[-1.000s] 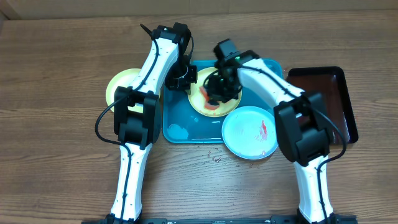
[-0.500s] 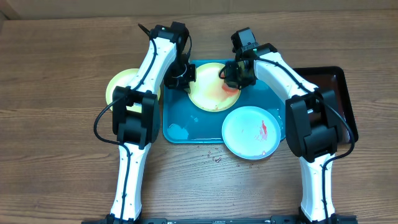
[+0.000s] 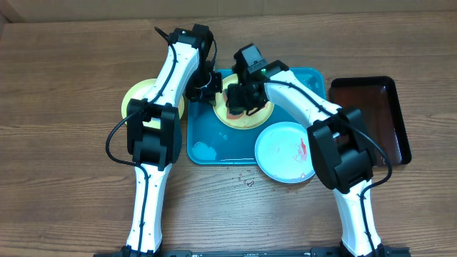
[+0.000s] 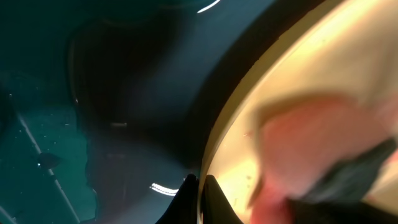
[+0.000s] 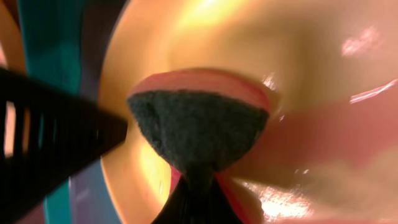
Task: Clean dirty plates on tray and stack at the side
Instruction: 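Scrub the yellow plate with the sponge while the left gripper holds it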
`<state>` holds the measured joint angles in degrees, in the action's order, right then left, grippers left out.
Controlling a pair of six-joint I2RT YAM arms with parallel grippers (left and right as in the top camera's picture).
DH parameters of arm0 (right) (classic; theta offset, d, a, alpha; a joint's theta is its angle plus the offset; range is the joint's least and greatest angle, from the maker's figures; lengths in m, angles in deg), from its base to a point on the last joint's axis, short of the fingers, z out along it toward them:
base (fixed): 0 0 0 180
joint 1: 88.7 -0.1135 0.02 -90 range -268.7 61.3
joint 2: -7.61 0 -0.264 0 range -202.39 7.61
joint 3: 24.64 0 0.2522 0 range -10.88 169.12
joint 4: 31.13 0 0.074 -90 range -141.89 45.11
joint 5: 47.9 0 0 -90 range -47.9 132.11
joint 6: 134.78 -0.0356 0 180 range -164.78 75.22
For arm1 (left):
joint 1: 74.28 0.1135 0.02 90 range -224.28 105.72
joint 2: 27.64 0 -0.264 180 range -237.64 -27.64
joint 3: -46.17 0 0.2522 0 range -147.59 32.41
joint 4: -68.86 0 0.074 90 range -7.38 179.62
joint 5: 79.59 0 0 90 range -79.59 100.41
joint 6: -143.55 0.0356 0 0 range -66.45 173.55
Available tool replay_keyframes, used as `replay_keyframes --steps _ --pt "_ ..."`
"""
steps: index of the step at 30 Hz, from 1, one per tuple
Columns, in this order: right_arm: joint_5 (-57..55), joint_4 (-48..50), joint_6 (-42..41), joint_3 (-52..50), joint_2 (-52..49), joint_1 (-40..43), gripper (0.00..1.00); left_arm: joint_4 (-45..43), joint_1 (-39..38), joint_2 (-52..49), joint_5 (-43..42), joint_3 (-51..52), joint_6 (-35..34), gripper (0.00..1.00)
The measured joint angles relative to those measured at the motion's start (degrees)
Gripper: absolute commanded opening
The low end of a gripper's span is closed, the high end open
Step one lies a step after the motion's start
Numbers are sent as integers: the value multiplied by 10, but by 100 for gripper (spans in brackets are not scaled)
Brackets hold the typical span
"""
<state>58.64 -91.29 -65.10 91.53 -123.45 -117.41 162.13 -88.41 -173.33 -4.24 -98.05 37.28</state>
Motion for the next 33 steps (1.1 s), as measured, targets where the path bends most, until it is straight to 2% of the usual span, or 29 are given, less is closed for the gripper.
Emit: replay_keyframes --steps 7,13,24,33 --pt "10 -81 8 0 0 9 4 0 0 0 -2 0 0 4" --pt "-24 -102 22 1 0 46 4 -4 -1 0 -10 0 0 4" --pt "-155 -15 69 6 0 86 4 -9 -1 0 -14 0 0 4" --pt "-121 57 77 5 0 71 4 -9 -1 0 -14 0 0 4"
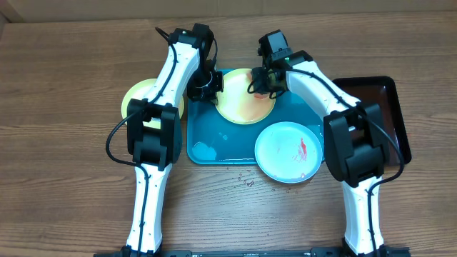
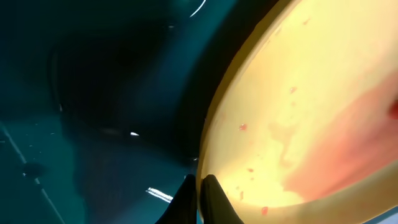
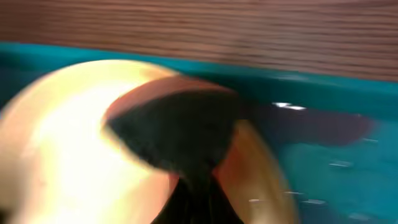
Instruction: Clean dirty plates on tray and stack at the side
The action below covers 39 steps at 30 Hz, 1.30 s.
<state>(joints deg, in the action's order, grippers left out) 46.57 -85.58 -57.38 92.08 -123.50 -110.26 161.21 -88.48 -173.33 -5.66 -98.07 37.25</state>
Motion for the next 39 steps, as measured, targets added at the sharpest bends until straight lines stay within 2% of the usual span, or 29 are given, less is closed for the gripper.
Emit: replay_keyframes --steps 10,16,20,29,33,37,39 --pt "101 -6 -28 0 0 -71 4 0 1 0 2 0 0 4" --pt "140 -73 -54 0 0 -92 4 3 1 0 7 0 1 4" --pt "131 -123 -60 0 -1 -80 4 1 1 0 6 0 2 4" --pt "83 -148 -64 5 -1 -3 4 -7 0 0 3 0 2 4" --pt "71 -196 -57 47 -5 37 4 -12 0 0 4 0 18 4" --pt "73 -250 -50 124 -5 62 4 -25 0 0 5 0 43 33" --pt "73 -266 -47 162 -1 69 4 -33 0 0 7 0 50 40"
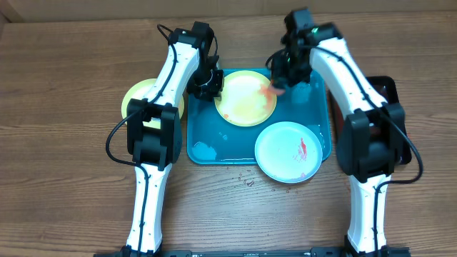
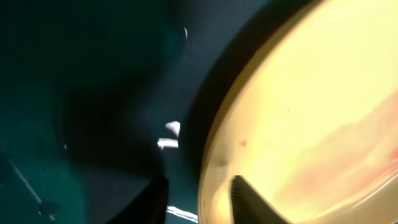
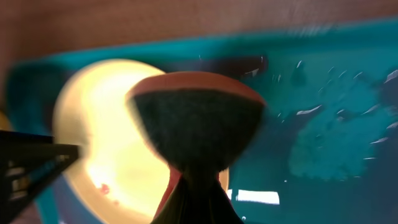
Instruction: Clean dirty plates on tray and stack at the side
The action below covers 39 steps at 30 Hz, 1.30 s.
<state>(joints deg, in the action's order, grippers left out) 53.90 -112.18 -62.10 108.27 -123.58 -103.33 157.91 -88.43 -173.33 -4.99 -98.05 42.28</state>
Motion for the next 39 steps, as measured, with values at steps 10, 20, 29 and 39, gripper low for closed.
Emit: replay_keyframes --steps 10,20,29,39 --pt "3 -46 7 57 60 10 4 -30 -16 0 5 8 13 25" --pt "3 -85 9 57 60 19 4 -51 -34 4 -1 28 9 4" --pt "-7 -107 8 57 60 19 4 65 -23 3 97 -99 8 4" --pt "-15 -107 8 57 60 27 4 120 -30 100 252 -172 6 4"
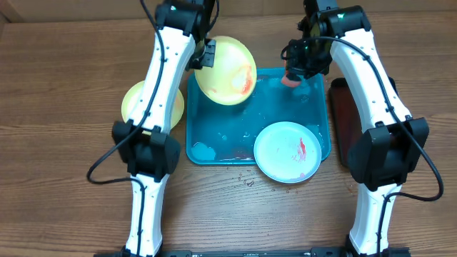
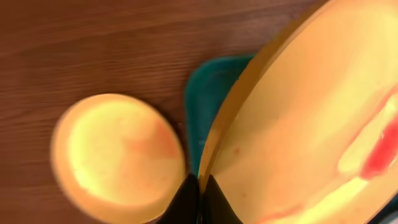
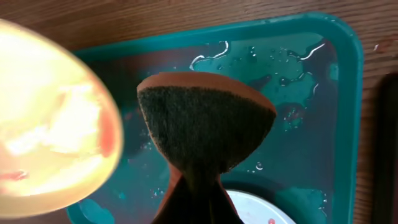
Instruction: Clean dirty plates on tray and stack at the side
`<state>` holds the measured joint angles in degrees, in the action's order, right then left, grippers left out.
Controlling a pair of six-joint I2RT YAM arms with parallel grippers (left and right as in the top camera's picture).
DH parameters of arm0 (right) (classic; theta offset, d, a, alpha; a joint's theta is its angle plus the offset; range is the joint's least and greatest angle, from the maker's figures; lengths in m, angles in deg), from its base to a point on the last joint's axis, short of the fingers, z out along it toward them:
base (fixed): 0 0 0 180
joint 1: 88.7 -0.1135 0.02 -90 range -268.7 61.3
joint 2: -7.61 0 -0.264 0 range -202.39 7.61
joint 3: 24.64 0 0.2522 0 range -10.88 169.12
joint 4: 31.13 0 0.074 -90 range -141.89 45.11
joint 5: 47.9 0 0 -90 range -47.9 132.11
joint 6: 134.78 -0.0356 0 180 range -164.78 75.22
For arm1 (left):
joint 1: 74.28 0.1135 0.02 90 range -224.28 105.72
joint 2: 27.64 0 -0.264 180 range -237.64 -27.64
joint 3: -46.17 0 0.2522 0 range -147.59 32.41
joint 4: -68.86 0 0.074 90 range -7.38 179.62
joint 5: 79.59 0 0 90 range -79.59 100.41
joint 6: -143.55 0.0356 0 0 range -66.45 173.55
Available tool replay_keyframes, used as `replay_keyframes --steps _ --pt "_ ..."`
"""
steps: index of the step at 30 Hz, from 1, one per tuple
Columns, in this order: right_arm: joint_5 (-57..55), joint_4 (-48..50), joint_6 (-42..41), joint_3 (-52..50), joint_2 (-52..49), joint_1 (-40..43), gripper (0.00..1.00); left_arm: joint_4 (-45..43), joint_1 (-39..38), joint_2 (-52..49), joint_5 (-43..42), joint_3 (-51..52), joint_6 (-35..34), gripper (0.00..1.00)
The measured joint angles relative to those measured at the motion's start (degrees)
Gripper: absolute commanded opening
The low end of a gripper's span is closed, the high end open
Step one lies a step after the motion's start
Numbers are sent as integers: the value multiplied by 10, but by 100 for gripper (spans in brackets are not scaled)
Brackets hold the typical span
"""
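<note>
My left gripper (image 1: pixel 205 56) is shut on the rim of a yellow plate (image 1: pixel 227 70) with red smears (image 2: pixel 379 149), held tilted in the air above the teal tray (image 1: pixel 207 128). A second yellow plate (image 1: pixel 139 106) lies on the wood left of the tray, seen too in the left wrist view (image 2: pixel 118 155). My right gripper (image 1: pixel 294 71) is shut on a red sponge with a dark scrub face (image 3: pixel 205 127), above the tray's far right corner. A white plate (image 1: pixel 288 151) with red stains sits on the tray's near right corner.
A dark brown tray (image 1: pixel 341 121) lies right of the teal tray, mostly under my right arm. Water puddles and blue residue (image 1: pixel 206 150) wet the teal tray floor (image 3: pixel 292 106). Bare wood table (image 1: pixel 64 178) surrounds everything.
My left gripper was open at the yellow plate's rim on the tray; now it is shut on the rim and the plate is lifted, tilted. The right gripper with the sponge shifted slightly.
At first my left gripper pinched the yellow plate's rim on the tray while the sponge pressed on it. The sponge then sat at the plate's far edge, then off it, with the left jaws open. Now the plate is held up over the tray.
</note>
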<state>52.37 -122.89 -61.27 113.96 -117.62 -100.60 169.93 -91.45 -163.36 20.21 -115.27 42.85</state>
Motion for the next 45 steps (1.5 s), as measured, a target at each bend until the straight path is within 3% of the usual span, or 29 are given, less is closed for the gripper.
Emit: replay_keyframes --steps 7,15,20,32,45 --pt "-2 0 0 0 0 16 4 52 -45 40 182 -1 -55 4" --pt "-2 0 0 0 0 21 4 94 -133 40 369 -1 -174 4" --pt "-2 0 0 0 0 21 4 94 -159 40 418 -1 -210 4" --pt "-2 0 0 0 0 21 4 94 -172 40 522 -1 -224 4" --pt "-2 -1 0 0 0 21 4 94 -189 40 541 -1 -219 4"
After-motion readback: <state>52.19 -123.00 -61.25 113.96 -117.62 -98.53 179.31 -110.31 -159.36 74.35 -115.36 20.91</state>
